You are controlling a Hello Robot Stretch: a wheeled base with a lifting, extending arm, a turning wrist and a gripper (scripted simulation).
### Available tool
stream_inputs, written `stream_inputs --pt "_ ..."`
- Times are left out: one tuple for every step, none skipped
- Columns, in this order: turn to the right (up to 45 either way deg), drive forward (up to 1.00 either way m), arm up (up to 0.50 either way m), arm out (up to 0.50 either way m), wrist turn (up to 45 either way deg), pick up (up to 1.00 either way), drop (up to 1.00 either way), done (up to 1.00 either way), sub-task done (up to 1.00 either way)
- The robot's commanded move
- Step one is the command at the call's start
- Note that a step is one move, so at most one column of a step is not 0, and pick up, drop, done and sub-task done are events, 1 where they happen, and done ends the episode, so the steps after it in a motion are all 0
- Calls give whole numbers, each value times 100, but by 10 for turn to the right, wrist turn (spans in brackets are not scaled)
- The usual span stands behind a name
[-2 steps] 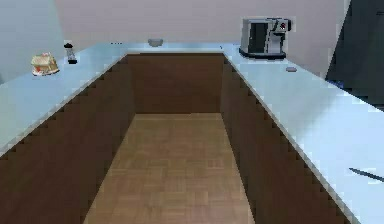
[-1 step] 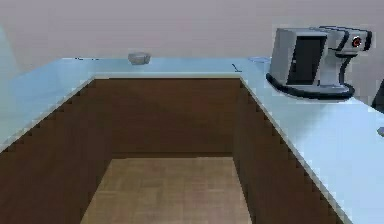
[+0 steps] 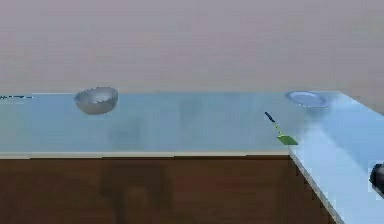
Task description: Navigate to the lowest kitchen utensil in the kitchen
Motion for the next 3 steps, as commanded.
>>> stream_inputs --pt "-210 0 0 0 0 0 0 0 0" --pt "0 10 0 0 0 0 0 0 0" --pt "-450 0 0 0 0 0 0 0 0"
